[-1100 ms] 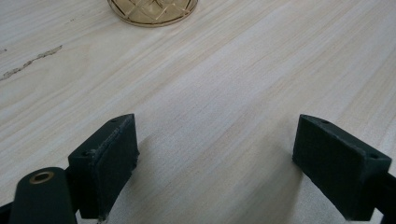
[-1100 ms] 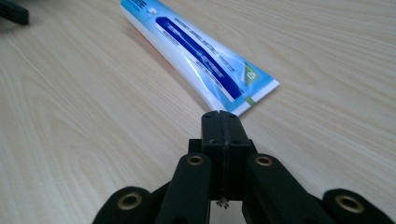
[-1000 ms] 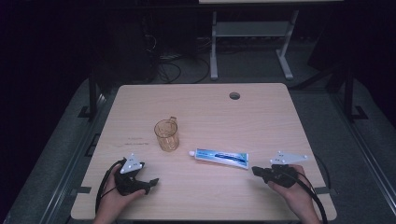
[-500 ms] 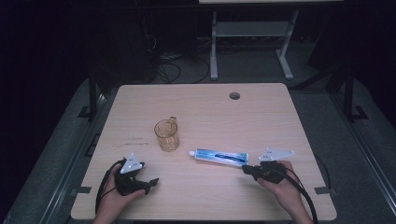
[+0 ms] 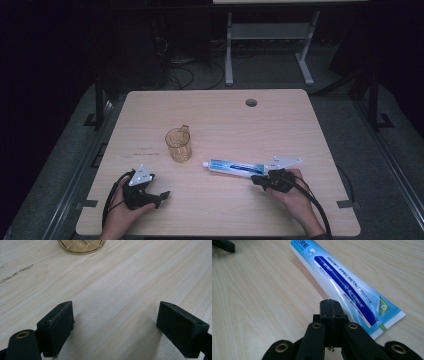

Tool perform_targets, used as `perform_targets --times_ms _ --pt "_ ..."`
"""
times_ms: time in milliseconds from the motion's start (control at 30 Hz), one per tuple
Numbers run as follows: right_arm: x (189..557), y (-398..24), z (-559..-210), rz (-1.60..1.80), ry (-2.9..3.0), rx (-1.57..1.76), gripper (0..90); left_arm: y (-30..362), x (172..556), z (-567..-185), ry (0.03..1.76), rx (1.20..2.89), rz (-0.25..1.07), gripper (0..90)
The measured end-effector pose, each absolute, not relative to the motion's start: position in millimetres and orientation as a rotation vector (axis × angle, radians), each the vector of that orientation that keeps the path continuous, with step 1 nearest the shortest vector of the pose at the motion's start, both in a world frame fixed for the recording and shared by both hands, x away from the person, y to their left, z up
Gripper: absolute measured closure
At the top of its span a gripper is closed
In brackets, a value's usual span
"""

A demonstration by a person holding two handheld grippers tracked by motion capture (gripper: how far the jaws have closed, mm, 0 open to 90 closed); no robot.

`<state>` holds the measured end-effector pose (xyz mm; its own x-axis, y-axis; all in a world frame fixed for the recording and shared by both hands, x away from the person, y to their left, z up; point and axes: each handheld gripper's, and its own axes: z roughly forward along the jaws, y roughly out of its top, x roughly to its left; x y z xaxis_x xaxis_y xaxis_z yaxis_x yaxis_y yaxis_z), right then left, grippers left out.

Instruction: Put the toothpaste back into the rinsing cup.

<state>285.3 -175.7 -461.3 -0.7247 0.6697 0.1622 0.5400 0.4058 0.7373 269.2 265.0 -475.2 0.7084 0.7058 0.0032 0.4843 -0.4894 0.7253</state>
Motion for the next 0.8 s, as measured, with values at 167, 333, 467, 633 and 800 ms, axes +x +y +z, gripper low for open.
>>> perform_targets --times_ms 167,333,467,633,800 --pt "289 -174 -465 1.196 2.506 1.088 89.9 265 269 -475 0.900 2.186 0.392 13.4" --pt "292 -173 -467 1.183 2.510 1.088 89.9 265 269 -475 0.897 2.187 0.391 13.4" --pt "295 -172 -469 1.170 2.518 1.089 89.9 265 269 -475 0.896 2.187 0.391 13.5" --pt "296 -174 -469 1.158 2.515 1.096 89.9 265 269 -475 0.894 2.189 0.390 13.4" --pt "301 -175 -469 1.155 2.504 1.102 89.9 265 269 -475 0.893 2.189 0.389 13.5"
